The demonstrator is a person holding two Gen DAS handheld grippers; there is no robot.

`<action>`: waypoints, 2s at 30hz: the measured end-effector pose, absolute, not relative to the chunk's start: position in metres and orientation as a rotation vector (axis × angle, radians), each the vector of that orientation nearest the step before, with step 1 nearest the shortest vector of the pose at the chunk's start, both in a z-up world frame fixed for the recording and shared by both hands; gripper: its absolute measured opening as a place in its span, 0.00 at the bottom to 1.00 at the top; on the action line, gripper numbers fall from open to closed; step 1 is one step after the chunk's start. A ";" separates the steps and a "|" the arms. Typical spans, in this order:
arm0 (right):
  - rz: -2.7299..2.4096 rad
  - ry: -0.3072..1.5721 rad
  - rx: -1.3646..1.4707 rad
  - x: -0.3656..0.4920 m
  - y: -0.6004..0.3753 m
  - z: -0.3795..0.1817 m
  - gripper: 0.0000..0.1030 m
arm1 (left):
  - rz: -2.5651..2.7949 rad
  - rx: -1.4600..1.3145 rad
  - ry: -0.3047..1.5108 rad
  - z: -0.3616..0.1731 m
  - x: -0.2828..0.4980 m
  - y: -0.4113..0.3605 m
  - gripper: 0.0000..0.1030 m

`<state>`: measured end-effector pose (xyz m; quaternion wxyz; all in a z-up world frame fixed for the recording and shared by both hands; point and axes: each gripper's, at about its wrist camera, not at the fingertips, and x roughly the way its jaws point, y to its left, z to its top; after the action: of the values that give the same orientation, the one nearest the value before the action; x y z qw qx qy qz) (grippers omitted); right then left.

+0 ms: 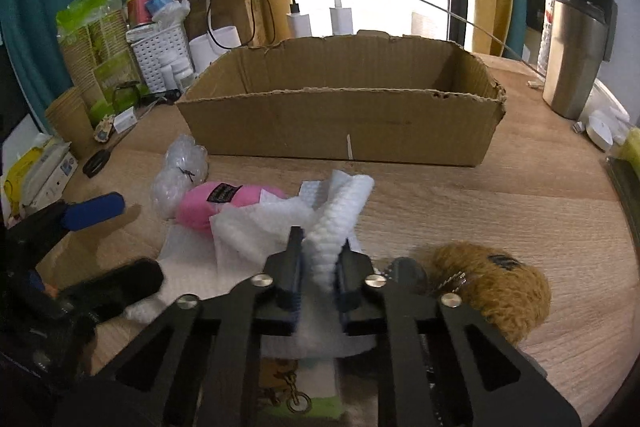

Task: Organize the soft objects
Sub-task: 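Move the right gripper to the white waffle towel while the left approaches the white cloth, then grasp the white waffle towel with the right gripper while the left grasps the white cloth, then carry the waffle towel with the right gripper while the left carries the cloth over the box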

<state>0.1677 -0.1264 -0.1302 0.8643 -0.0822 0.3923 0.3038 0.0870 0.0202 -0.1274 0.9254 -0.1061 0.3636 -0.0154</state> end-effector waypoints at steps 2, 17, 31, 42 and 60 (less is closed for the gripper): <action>0.646 0.804 -0.163 0.165 -0.130 -0.127 0.09 | -0.041 -0.199 0.764 -0.129 0.090 0.012 0.99; 0.627 0.633 -0.072 0.159 -0.175 -0.086 0.08 | -0.143 -0.204 0.871 -0.136 0.106 -0.013 0.53; 0.626 0.572 -0.077 0.153 -0.179 -0.068 0.08 | -0.224 -0.195 0.779 -0.106 0.092 -0.020 0.15; 0.623 0.528 -0.088 0.152 -0.178 -0.051 0.08 | -0.241 -0.170 0.670 -0.064 0.086 -0.016 0.09; 0.592 0.472 -0.095 0.173 -0.185 -0.029 0.08 | -0.185 -0.199 0.537 -0.021 0.105 0.020 0.09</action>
<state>0.1730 -0.1849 -0.0290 0.9282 -0.0462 0.2302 0.2887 0.1053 0.0204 -0.0212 0.9550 -0.0979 0.2645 -0.0913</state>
